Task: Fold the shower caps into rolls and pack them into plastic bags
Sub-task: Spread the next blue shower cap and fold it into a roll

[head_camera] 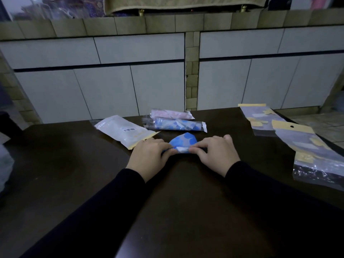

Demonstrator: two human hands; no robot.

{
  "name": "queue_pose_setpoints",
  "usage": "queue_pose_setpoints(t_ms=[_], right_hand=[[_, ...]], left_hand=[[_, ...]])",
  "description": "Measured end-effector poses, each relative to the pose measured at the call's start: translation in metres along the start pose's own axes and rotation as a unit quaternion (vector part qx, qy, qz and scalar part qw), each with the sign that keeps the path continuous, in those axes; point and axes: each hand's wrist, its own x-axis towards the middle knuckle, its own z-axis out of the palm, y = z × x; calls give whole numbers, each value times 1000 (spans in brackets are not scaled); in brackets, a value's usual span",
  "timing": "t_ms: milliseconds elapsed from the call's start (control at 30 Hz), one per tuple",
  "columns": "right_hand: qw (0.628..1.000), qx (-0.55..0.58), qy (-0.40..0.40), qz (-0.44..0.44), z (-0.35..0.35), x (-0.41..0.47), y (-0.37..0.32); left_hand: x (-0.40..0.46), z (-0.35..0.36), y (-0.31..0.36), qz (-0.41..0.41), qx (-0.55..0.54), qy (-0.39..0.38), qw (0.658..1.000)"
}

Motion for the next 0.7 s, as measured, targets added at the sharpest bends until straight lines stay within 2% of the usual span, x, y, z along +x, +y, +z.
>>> queue_pose_setpoints(t_ms=[133, 367, 467, 567, 700], right_hand=[[999, 49, -17, 14, 0, 13, 2], [988, 100, -81, 86, 1, 33, 6], [994, 63, -31, 87, 6, 26, 6], [997, 18, 48, 50, 10, 18, 1], [998, 17, 54, 40, 8, 17, 4]], left_hand=[[8, -2, 6, -77, 2, -51, 996], [12, 4, 7, -112, -58, -25, 992], [12, 9, 2, -128, -55, -21, 990], [14, 11, 2, -105, -29, 11, 994], [15, 10, 7, -54, -33, -10, 998]])
